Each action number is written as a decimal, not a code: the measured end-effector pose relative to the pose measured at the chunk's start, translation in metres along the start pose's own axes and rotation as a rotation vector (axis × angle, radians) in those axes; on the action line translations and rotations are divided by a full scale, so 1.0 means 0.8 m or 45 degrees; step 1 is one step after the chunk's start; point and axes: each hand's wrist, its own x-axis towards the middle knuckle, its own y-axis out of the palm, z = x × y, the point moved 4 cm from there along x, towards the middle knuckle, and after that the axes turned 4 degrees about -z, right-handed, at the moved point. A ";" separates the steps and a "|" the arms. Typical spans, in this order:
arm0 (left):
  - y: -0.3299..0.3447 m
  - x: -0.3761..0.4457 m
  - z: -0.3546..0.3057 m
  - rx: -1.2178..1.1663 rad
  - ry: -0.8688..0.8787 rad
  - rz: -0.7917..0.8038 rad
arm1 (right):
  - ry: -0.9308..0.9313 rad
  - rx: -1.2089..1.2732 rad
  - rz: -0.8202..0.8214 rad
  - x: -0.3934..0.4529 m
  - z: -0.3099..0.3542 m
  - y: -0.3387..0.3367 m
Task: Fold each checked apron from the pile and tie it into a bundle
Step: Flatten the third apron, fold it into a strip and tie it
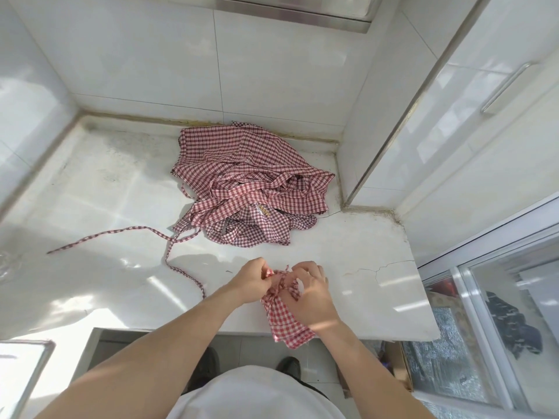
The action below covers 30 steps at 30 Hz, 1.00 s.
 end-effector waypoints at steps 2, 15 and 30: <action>0.001 0.005 0.005 -0.119 -0.137 0.017 | -0.031 0.047 -0.021 -0.004 0.000 0.000; 0.011 0.014 0.009 -0.292 -0.183 -0.227 | -0.055 0.098 0.022 0.002 0.018 -0.002; -0.012 0.020 0.032 -0.222 -0.309 -0.467 | 0.120 -0.142 0.341 -0.004 0.004 -0.011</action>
